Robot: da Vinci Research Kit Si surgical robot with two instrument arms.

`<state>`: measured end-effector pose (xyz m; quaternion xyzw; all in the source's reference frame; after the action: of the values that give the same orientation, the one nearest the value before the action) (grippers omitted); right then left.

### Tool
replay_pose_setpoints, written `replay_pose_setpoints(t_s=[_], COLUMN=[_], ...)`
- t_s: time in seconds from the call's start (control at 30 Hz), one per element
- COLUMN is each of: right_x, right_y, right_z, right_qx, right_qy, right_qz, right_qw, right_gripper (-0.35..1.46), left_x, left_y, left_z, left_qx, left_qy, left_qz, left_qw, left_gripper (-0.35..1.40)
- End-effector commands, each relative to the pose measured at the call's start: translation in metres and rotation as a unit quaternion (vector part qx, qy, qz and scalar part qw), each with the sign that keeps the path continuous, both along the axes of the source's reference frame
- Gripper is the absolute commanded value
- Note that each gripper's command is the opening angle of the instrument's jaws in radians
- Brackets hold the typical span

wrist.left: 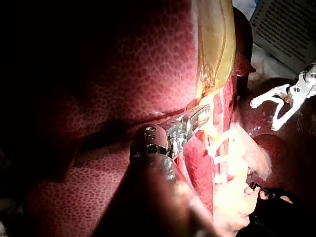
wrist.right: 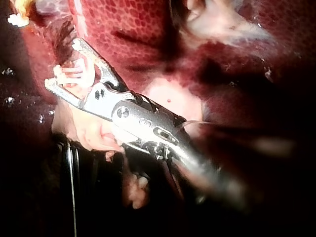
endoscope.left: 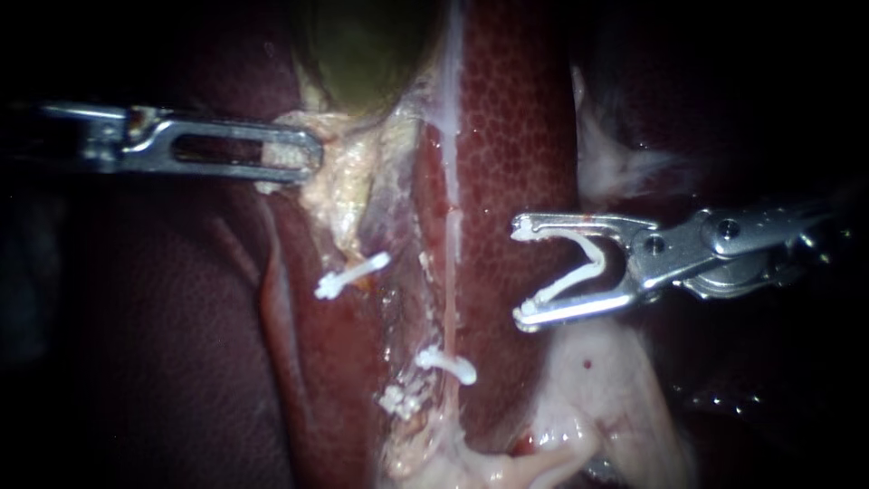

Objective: Clipping second clip right tube

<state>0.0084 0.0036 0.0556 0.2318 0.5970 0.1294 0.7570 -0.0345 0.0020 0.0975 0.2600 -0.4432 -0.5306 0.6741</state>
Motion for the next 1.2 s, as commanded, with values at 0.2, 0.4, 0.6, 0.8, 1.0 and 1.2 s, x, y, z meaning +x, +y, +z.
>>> replay_pose_setpoints(t_s=[0.2, 0.4, 0.6, 0.8, 1.0, 1.2], right_x=[0.0002, 0.0009, 0.0023, 0.0035, 0.0041, 0.0053], right_y=[-0.0002, -0.0015, -0.0038, -0.0057, -0.0067, -0.0074], right_z=[0.0003, 0.0021, 0.0066, 0.0115, 0.0149, 0.0163], right_qx=[-0.001, -0.006, 0.015, 0.041, 0.066, 0.095], right_qy=[0.000, 0.000, -0.027, -0.051, -0.067, -0.072], right_qz=[0.000, -0.008, -0.022, -0.026, -0.019, -0.018], right_qw=[1.0000, 0.9999, 0.9993, 0.9975, 0.9954, 0.9927], right_gripper=[0.60, 0.60, 0.59, 0.59, 0.58, 0.58], left_x=[0.0005, 0.0005, 0.0005, 0.0005, 0.0004, 0.0003], left_y=[0.0001, 0.0001, 0.0000, -0.0001, -0.0002, -0.0004], left_z=[-0.0004, -0.0004, -0.0002, -0.0002, -0.0001, 0.0000], left_qx=[-0.003, -0.003, -0.003, -0.004, -0.004, -0.005], left_qy=[0.000, 0.000, 0.001, 0.001, 0.001, 0.002], left_qz=[-0.003, -0.003, -0.003, -0.004, -0.004, -0.004], left_qw=[1.0000, 1.0000, 1.0000, 1.0000, 1.0000, 1.0000], left_gripper=[-0.35, -0.35, -0.35, -0.35, -0.35, -0.35])
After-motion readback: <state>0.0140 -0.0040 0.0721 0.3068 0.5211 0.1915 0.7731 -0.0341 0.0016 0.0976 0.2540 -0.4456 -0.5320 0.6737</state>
